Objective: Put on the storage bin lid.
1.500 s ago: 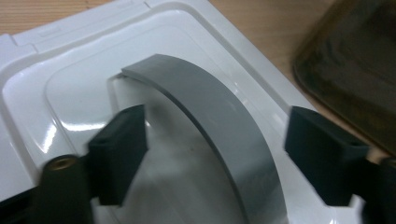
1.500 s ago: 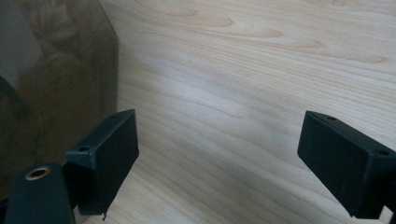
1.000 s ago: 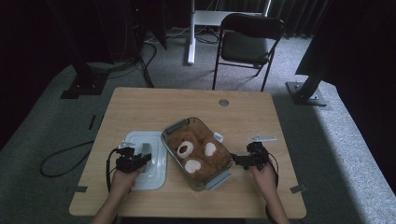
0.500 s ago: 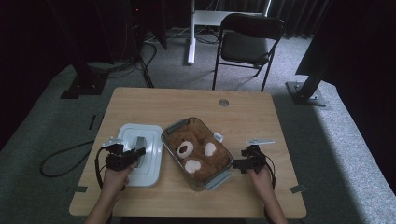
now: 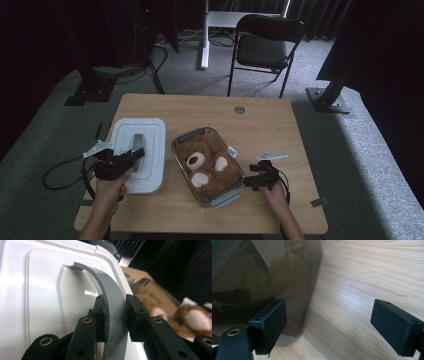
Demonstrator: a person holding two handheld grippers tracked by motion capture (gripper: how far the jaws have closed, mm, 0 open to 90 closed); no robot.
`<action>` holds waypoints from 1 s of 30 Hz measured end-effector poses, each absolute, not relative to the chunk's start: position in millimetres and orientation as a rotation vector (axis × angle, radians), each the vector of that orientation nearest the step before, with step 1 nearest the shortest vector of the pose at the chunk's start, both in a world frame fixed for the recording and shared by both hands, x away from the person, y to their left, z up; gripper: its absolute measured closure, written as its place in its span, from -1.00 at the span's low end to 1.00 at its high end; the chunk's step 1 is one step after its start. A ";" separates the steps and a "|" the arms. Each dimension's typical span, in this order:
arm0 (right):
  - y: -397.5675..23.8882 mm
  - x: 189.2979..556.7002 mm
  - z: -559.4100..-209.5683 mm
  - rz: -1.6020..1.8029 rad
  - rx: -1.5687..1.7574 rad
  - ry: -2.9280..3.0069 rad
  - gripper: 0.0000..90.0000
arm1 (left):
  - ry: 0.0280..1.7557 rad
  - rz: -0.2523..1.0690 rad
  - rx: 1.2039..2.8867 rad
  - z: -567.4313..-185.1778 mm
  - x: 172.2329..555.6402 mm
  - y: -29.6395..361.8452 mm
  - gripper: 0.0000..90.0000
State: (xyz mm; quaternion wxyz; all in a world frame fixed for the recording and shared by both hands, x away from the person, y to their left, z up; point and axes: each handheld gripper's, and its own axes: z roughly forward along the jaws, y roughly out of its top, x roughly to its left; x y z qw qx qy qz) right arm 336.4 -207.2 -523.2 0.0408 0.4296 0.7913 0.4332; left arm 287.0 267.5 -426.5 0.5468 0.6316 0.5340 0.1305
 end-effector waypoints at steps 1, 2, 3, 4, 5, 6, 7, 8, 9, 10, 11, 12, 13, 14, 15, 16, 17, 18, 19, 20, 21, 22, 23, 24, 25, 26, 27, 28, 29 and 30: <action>-203.9 335.0 -523.3 1.332 1.300 2.424 -0.72 | 1.252 0.304 1.497 -423.3 285.2 266.1 0.62; -200.0 334.2 -523.5 1.337 1.291 2.430 -0.72 | 1.236 0.297 1.497 -420.5 283.6 264.2 0.62; -196.1 333.3 -523.6 1.337 1.280 2.439 -0.72 | 1.224 0.292 1.498 -418.0 282.0 261.9 0.62; -192.3 332.3 -523.7 1.339 1.267 2.436 -0.72 | 1.212 0.283 1.498 -415.8 280.7 259.3 0.62; -188.4 331.6 -523.9 1.339 1.261 2.438 -0.72 | 1.198 0.268 1.499 -413.9 279.6 256.8 0.62; -184.8 331.4 -524.2 1.341 1.256 2.444 -0.72 | 1.183 0.254 1.499 -412.3 278.8 254.2 0.62; -181.3 330.7 -524.6 1.354 1.248 2.446 -0.72 | 1.174 0.244 1.498 -410.7 278.1 251.4 0.62; -177.5 330.0 -525.1 1.367 1.246 2.448 -0.72 | 1.163 0.237 1.502 -409.1 277.4 248.4 0.62; -173.7 329.1 -525.9 1.376 1.243 2.452 -0.72 | 1.150 0.234 1.507 -407.7 276.7 245.7 0.62; -169.9 327.6 -526.5 1.387 1.229 2.452 -0.72 | 1.140 0.225 1.511 -406.1 276.0 242.9 0.62; -165.7 326.2 -527.0 1.398 1.217 2.453 -0.72 | 1.128 0.218 1.511 -404.7 275.5 240.4 0.62; -161.6 325.1 -527.4 1.398 1.207 2.466 -0.72 | 1.118 0.209 1.513 -403.1 274.9 238.0 0.62; -157.7 324.1 -527.7 1.402 1.196 2.472 -0.72 | 1.108 0.205 1.519 -401.6 274.4 235.9 0.62; -153.7 323.2 -527.7 1.407 1.188 2.478 -0.72 | 1.099 0.199 1.521 -400.1 273.6 233.6 0.62; -149.7 322.5 -527.7 1.405 1.179 2.489 -0.72 | 1.089 0.194 1.525 -398.7 273.0 231.3 0.62; -145.9 321.8 -527.7 1.406 1.168 2.495 -0.72 | 1.080 0.189 1.527 -397.4 272.3 228.7 0.62; -142.3 321.2 -527.7 1.410 1.161 2.499 -0.72 | 1.072 0.182 1.530 -396.3 271.4 225.6 0.62; -138.6 320.9 -527.7 1.410 1.156 2.509 -0.72 | 1.059 0.176 1.538 -395.3 270.7 222.5 0.62; -135.0 320.6 -527.6 1.408 1.140 2.517 -0.72 | 1.050 0.163 1.544 -394.6 270.1 219.4 0.62; -131.4 320.2 -527.2 1.407 1.129 2.518 -0.72 | 1.040 0.149 1.549 -394.2 269.7 215.9 0.62; -128.0 320.1 -526.9 1.404 1.124 2.526 -0.72 | 1.029 0.133 1.557 -393.9 269.5 212.6 0.62; -124.7 320.3 -526.6 1.404 1.116 2.534 -0.72 | 1.018 0.123 1.567 -393.6 269.2 208.8 0.62; -121.5 320.3 -526.5 1.402 1.104 2.539 -0.72 | 1.007 0.119 1.575 -393.5 269.2 205.0 0.62; -118.4 320.1 -526.3 1.404 1.101 2.543 -0.72 | 1.001 0.109 1.584 -393.4 269.1 201.2 0.62; -115.7 319.9 -526.3 1.404 1.094 2.549 -0.72 | 0.996 0.090 1.587 -393.8 269.7 197.8 0.62; -113.4 319.5 -526.2 1.403 1.087 2.551 -0.72 | 0.993 0.067 1.589 -394.2 270.7 194.4 0.62; -111.6 319.2 -526.2 1.402 1.076 2.553 -0.72 | 0.988 0.051 1.593 -394.6 271.6 191.1 0.62; -110.5 319.0 -526.3 1.396 1.074 2.554 -0.72 | 0.989 0.033 1.590 -395.0 272.4 187.5 0.62; -110.4 318.8 -526.5 1.391 1.074 2.552 -0.72 | 0.985 0.025 1.598 -395.1 273.0 183.7 0.62; -110.9 318.9 -526.6 1.389 1.076 2.552 -0.72 | 0.981 0.025 1.608 -395.1 273.4 179.7 0.62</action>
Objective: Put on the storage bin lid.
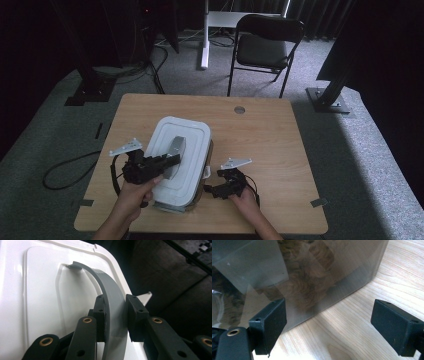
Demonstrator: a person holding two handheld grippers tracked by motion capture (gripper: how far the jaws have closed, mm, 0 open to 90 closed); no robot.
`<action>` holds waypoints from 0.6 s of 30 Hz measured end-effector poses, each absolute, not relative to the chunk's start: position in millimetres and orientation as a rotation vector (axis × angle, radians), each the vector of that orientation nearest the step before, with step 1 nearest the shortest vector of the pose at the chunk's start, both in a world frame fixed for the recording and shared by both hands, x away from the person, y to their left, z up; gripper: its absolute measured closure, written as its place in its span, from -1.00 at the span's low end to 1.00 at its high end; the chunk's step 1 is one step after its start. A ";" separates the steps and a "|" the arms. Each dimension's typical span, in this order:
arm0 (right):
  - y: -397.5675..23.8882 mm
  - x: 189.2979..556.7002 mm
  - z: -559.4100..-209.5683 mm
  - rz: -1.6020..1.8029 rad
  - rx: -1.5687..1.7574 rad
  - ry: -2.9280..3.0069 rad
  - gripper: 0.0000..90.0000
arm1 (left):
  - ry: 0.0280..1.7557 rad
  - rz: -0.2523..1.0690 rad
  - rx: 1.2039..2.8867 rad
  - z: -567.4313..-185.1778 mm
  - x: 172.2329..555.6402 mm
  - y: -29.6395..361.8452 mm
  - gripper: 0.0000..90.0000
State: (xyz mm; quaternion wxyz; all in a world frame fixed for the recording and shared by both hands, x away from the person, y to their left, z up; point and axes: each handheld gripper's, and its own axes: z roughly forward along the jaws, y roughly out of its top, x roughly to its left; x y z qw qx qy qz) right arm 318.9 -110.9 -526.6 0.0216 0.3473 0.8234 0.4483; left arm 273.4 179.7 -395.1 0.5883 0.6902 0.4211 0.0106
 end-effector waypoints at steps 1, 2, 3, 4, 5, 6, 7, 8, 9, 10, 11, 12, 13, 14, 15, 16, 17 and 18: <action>-111.9 319.2 -526.9 1.387 1.077 2.548 -0.72 | 0.979 0.027 1.614 -395.4 273.8 176.1 0.62; -113.0 319.1 -526.9 1.382 1.084 2.544 -0.72 | 0.976 0.029 1.619 -395.9 274.5 172.9 0.62; -114.4 319.3 -527.1 1.383 1.089 2.539 -0.72 | 0.983 0.028 1.624 -396.4 275.5 169.9 0.62; -115.9 319.6 -527.3 1.380 1.095 2.534 -0.72 | 0.990 0.021 1.622 -397.4 276.9 167.5 0.62; -117.4 319.9 -527.7 1.378 1.102 2.525 -0.72 | 0.998 0.017 1.627 -398.3 278.3 165.3 0.62; -118.8 320.2 -527.8 1.376 1.110 2.518 -0.72 | 1.004 0.013 1.630 -399.1 279.5 163.2 0.62; -120.3 320.5 -527.8 1.379 1.116 2.511 -0.72 | 1.013 0.014 1.631 -399.7 280.4 161.2 0.62; -121.5 320.8 -527.8 1.375 1.123 2.505 -0.72 | 1.022 0.012 1.634 -400.3 281.2 159.5 0.62; -122.7 321.2 -527.9 1.373 1.125 2.500 -0.72 | 1.031 0.015 1.635 -400.8 281.8 158.2 0.62; -123.7 321.5 -527.7 1.372 1.128 2.494 -0.72 | 1.044 0.019 1.637 -401.5 282.5 157.2 0.62; -124.5 321.7 -527.4 1.372 1.135 2.486 -0.72 | 1.059 0.020 1.633 -402.4 283.4 156.4 0.62; -125.4 322.0 -527.3 1.373 1.142 2.480 -0.72 | 1.075 0.017 1.630 -403.5 284.0 155.8 0.62; -126.4 322.5 -527.4 1.371 1.145 2.475 -0.72 | 1.084 0.016 1.635 -404.6 284.7 154.9 0.62; -127.2 323.0 -527.4 1.368 1.151 2.470 -0.72 | 1.081 0.018 1.645 -406.0 285.4 153.9 0.62; -127.9 323.3 -527.6 1.368 1.155 2.466 -0.72 | 1.087 0.017 1.656 -407.4 285.9 152.8 0.62; -128.6 323.6 -527.7 1.362 1.161 2.465 -0.72 | 1.091 0.025 1.669 -408.8 286.5 151.7 0.62; -129.3 323.9 -527.8 1.358 1.165 2.463 -0.72 | 1.091 0.038 1.686 -410.3 287.2 150.6 0.62; -130.2 324.1 -527.9 1.358 1.168 2.461 -0.72 | 1.102 0.048 1.697 -411.9 288.0 149.9 0.62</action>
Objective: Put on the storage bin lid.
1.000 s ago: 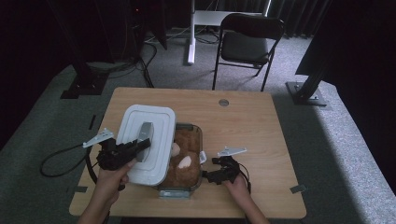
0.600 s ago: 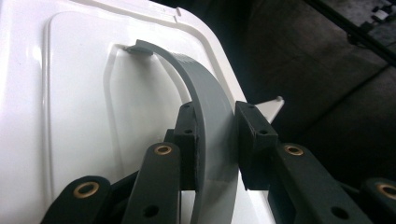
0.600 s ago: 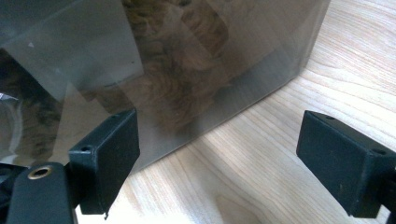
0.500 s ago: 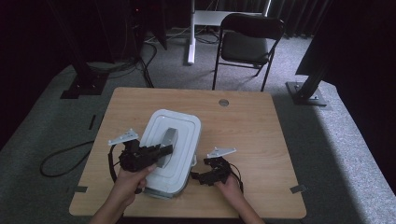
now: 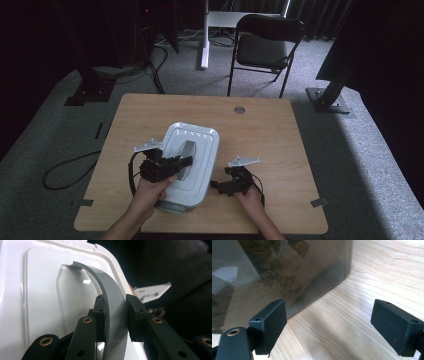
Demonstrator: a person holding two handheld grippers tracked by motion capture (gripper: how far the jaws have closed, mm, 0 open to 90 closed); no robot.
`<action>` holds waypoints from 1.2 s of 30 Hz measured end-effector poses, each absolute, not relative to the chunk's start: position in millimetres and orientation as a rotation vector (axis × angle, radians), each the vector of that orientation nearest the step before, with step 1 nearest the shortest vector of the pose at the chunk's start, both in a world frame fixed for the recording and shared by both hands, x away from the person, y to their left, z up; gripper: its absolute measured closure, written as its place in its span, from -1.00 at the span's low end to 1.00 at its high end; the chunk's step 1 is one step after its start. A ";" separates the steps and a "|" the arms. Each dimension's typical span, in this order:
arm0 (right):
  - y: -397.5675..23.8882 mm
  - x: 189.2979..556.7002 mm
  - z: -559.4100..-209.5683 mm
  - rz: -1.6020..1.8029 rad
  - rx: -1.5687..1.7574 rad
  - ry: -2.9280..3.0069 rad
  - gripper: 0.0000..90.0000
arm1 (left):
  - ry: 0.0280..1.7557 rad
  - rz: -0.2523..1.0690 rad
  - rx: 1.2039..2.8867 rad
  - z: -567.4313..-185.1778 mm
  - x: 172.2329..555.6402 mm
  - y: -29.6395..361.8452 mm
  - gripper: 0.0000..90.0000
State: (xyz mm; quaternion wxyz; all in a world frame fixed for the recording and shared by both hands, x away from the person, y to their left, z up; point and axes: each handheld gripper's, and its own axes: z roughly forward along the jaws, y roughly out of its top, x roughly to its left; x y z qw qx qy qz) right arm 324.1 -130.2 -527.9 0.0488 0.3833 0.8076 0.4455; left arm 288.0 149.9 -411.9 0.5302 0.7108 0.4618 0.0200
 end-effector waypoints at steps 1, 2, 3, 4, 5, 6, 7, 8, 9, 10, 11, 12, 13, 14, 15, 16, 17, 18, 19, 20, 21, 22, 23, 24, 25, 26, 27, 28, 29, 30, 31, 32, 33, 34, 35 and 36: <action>-130.9 324.2 -527.9 1.356 1.173 2.459 -0.72 | 1.116 0.051 1.700 -413.6 289.0 150.2 0.62; -131.5 324.0 -527.7 1.355 1.181 2.458 -0.72 | 1.124 0.059 1.704 -414.9 289.3 150.5 0.61; -132.3 324.0 -527.5 1.357 1.179 2.453 -0.72 | 1.126 0.070 1.709 -415.5 289.3 150.9 0.60; -132.3 324.0 -527.5 1.357 1.179 2.453 -0.72 | 1.126 0.070 1.709 -415.5 289.3 150.9 0.60; -132.8 324.0 -527.3 1.358 1.178 2.452 -0.72 | 1.135 0.066 1.704 -416.4 289.6 152.3 0.60; -134.4 324.4 -527.0 1.359 1.187 2.446 -0.72 | 1.139 0.071 1.703 -416.4 289.4 152.8 0.60; -135.2 324.7 -527.0 1.358 1.192 2.442 -0.72 | 1.139 0.083 1.709 -416.5 289.0 152.8 0.59; -135.9 325.2 -527.1 1.361 1.196 2.439 -0.72 | 1.140 0.084 1.708 -417.3 288.9 152.9 0.59; -136.5 325.6 -527.1 1.360 1.197 2.438 -0.72 | 1.149 0.093 1.708 -418.2 288.6 153.5 0.59; -137.1 325.8 -527.1 1.360 1.196 2.436 -0.72 | 1.156 0.110 1.701 -419.5 288.1 154.6 0.59; -137.5 325.8 -527.0 1.361 1.195 2.434 -0.72 | 1.160 0.107 1.697 -421.6 288.8 156.3 0.58; -137.8 325.7 -526.9 1.359 1.195 2.437 -0.72 | 1.171 0.086 1.694 -423.9 289.9 157.6 0.57; -138.1 325.6 -527.1 1.355 1.194 2.436 -0.72 | 1.169 0.084 1.697 -424.4 290.1 158.4 0.57; -138.4 325.6 -527.3 1.353 1.197 2.436 -0.72 | 1.161 0.093 1.699 -423.7 289.2 158.3 0.57; -138.8 326.0 -527.8 1.353 1.198 2.437 -0.72 | 1.155 0.096 1.707 -423.6 288.9 157.7 0.57; -139.0 326.3 -528.2 1.354 1.200 2.436 -0.72 | 1.153 0.105 1.714 -423.9 288.8 156.8 0.57; -139.2 326.4 -528.5 1.353 1.206 2.436 -0.72 | 1.156 0.111 1.714 -424.7 289.0 156.4 0.57; -139.3 326.7 -528.9 1.353 1.209 2.437 -0.72 | 1.160 0.099 1.715 -426.0 290.1 156.1 0.57; -139.4 326.6 -529.2 1.353 1.209 2.438 -0.72 | 1.168 0.078 1.728 -427.9 291.3 155.1 0.58; -139.4 326.5 -529.5 1.353 1.207 2.440 -0.72 | 1.171 0.081 1.739 -428.8 291.4 154.5 0.58; -139.2 326.4 -529.9 1.350 1.206 2.441 -0.72 | 1.165 0.083 1.744 -428.6 291.4 153.8 0.58; -139.1 326.1 -530.2 1.348 1.207 2.442 -0.72 | 1.162 0.083 1.769 -428.2 292.0 152.6 0.58; -139.2 326.3 -530.6 1.349 1.211 2.443 -0.72 | 1.173 0.076 1.776 -428.7 293.1 152.1 0.57; -139.2 326.6 -530.9 1.348 1.212 2.446 -0.72 | 1.177 0.071 1.776 -428.4 293.6 152.0 0.56; -139.1 326.7 -531.0 1.347 1.212 2.446 -0.72 | 1.156 0.066 1.788 -427.7 293.6 151.6 0.52; -139.0 326.7 -530.9 1.348 1.211 2.445 -0.72 | 1.139 0.061 1.789 -426.9 293.0 151.0 0.38; -139.0 326.7 -530.7 1.350 1.211 2.446 -0.72 | 1.138 0.076 1.791 -425.7 292.0 150.4 0.24; -139.0 326.5 -530.4 1.350 1.211 2.447 -0.72 | 1.126 0.087 1.800 -424.1 291.1 149.9 0.15; -139.1 326.3 -530.2 1.350 1.210 2.445 -0.72 | 1.125 0.096 1.795 -422.6 290.2 150.1 0.06; -139.5 326.4 -530.1 1.348 1.210 2.446 -0.72 | 1.132 0.110 1.789 -420.7 289.4 150.8 0.02; -140.0 326.6 -530.2 1.346 1.212 2.446 -0.72 | 1.131 0.110 1.781 -418.7 288.9 151.6 -0.02; -140.7 327.0 -530.4 1.348 1.212 2.444 -0.72 | 1.132 0.111 1.777 -416.6 288.3 152.8 -0.07; -141.1 327.2 -530.6 1.347 1.216 2.442 -0.72 | 1.136 0.126 1.772 -414.5 287.4 154.2 -0.10; -141.4 327.2 -530.7 1.346 1.218 2.442 -0.72 | 1.137 0.123 1.761 -412.9 286.7 155.9 -0.11; -141.7 327.1 -530.6 1.347 1.218 2.440 -0.72 | 1.136 0.120 1.759 -411.5 286.3 157.6 -0.13; -141.9 327.0 -530.4 1.347 1.219 2.439 -0.72 | 1.136 0.127 1.761 -410.3 285.5 159.1 -0.15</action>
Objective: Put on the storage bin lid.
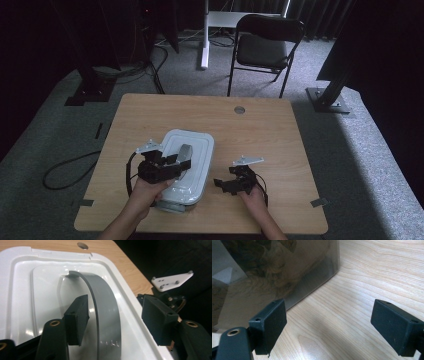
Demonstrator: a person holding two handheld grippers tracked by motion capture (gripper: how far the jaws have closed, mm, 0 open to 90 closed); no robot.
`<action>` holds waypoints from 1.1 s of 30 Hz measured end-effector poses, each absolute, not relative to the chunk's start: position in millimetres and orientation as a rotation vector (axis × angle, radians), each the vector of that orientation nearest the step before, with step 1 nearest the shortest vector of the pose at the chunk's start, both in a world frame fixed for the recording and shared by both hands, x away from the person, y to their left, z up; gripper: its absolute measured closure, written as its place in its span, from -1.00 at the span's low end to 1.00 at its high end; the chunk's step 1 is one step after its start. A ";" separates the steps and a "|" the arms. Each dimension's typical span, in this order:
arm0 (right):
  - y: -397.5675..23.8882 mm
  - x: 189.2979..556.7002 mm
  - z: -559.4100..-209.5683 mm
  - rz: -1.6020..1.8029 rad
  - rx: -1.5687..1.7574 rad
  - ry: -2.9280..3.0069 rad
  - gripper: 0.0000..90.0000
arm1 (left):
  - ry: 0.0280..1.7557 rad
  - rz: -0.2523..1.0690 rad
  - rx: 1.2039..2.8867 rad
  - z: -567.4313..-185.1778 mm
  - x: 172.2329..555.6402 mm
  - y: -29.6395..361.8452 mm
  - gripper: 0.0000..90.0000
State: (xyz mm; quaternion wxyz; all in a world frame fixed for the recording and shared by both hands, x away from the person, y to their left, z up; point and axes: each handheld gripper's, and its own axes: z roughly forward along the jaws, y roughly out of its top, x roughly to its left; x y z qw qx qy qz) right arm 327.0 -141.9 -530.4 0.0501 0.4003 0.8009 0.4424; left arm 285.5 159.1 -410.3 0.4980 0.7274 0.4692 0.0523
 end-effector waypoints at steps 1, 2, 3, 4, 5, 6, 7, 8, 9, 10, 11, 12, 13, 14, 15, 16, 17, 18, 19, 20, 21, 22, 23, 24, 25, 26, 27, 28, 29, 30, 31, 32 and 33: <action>-142.1 326.9 -530.0 1.347 1.219 2.439 -0.72 | 1.139 0.127 1.757 -409.7 285.1 160.5 -0.19; -142.3 326.8 -529.6 1.347 1.217 2.437 -0.72 | 1.141 0.123 1.757 -409.5 284.8 162.8 -0.24; -142.6 326.7 -529.2 1.349 1.217 2.435 -0.72 | 1.139 0.125 1.755 -409.3 284.3 165.0 -0.25; -142.8 326.8 -528.8 1.349 1.216 2.434 -0.72 | 1.129 0.137 1.759 -409.3 283.7 167.2 -0.25; -143.0 326.6 -528.4 1.347 1.216 2.431 -0.72 | 1.125 0.143 1.756 -409.1 283.1 169.4 -0.32; -143.6 326.6 -528.0 1.347 1.215 2.428 -0.72 | 1.118 0.144 1.756 -408.9 282.8 172.3 -0.36; -144.0 326.7 -527.8 1.347 1.218 2.427 -0.72 | 1.110 0.152 1.758 -408.7 282.4 174.8 -0.38; -144.6 326.8 -527.6 1.345 1.217 2.424 -0.72 | 1.091 0.157 1.762 -408.9 282.5 177.5 -0.45; -145.5 326.9 -527.3 1.348 1.219 2.420 -0.72 | 1.066 0.151 1.770 -409.2 282.4 180.3 -0.60; -146.3 327.1 -527.0 1.352 1.224 2.418 -0.72 | 1.049 0.156 1.785 -409.5 282.0 182.4 -0.66; -147.0 327.4 -526.6 1.348 1.222 2.416 -0.72 | 1.038 0.178 1.801 -409.7 281.5 184.0 -0.70; -147.5 327.1 -525.9 1.346 1.227 2.413 -0.72 | 1.032 0.210 1.813 -409.8 280.5 185.3 -0.79; -148.0 326.3 -524.4 1.356 1.225 2.407 -0.72 | 1.024 0.235 1.820 -410.1 279.6 187.5 -0.79; -148.6 325.2 -522.2 1.367 1.216 2.401 -0.72 | 1.023 0.255 1.824 -410.6 278.8 189.7 -0.79; -148.4 324.1 -519.6 1.372 1.206 2.394 -0.72 | 1.024 0.278 1.827 -411.3 278.3 192.5 -0.79; -148.3 323.0 -517.2 1.369 1.198 2.389 -0.72 | 1.026 0.287 1.827 -412.6 278.4 194.9 -0.86; -148.3 322.5 -515.6 1.368 1.192 2.384 -0.72 | 1.033 0.296 1.835 -413.4 278.0 198.0 -0.99; -148.4 322.7 -515.1 1.363 1.186 2.382 -0.72 | 1.043 0.316 1.829 -414.6 277.4 201.2 -0.99; -148.6 323.0 -515.6 1.356 1.186 2.381 -0.72 | 1.047 0.330 1.829 -415.9 276.9 204.2 -0.99; -149.0 323.6 -516.7 1.354 1.195 2.381 -0.72 | 1.050 0.344 1.829 -417.4 276.6 207.7 -0.99; -149.6 324.4 -518.2 1.353 1.205 2.385 -0.72 | 1.056 0.355 1.818 -419.4 276.7 211.3 -0.99; -149.9 325.1 -519.7 1.347 1.210 2.390 -0.72 | 1.069 0.371 1.808 -421.7 277.2 215.4 -0.99; -150.0 325.6 -521.0 1.341 1.212 2.393 -0.72 | 1.087 0.385 1.801 -423.9 278.2 219.5 -0.99; -150.0 325.8 -521.8 1.336 1.216 2.394 -0.72 | 1.104 0.398 1.786 -426.1 279.1 223.8 -0.99; -150.0 325.8 -522.2 1.333 1.218 2.397 -0.72 | 1.111 0.412 1.768 -428.2 279.8 228.1 -0.99; -150.0 325.8 -522.4 1.330 1.219 2.398 -0.72 | 1.129 0.425 1.764 -430.0 280.9 232.1 -0.99; -150.2 325.8 -522.3 1.328 1.220 2.397 -0.72 | 1.143 0.442 1.757 -432.1 282.0 236.2 -0.99; -150.5 325.9 -522.3 1.328 1.221 2.395 -0.72 | 1.152 0.457 1.746 -434.2 282.8 239.9 -0.99; -150.7 326.0 -522.3 1.327 1.223 2.395 -0.72 | 1.167 0.474 1.738 -436.5 283.9 243.5 -0.99; -151.1 326.3 -522.4 1.326 1.221 2.394 -0.72 | 1.186 0.485 1.737 -439.0 285.4 247.4 -0.99; -151.4 326.4 -522.6 1.327 1.223 2.393 -0.72 | 1.200 0.486 1.723 -441.7 286.8 251.2 -0.99; -151.8 326.6 -522.8 1.326 1.225 2.393 -0.72 | 1.215 0.487 1.708 -444.8 288.3 255.0 -0.99; -152.2 326.9 -523.1 1.323 1.225 2.393 -0.72 | 1.235 0.491 1.710 -447.8 289.8 258.4 -0.99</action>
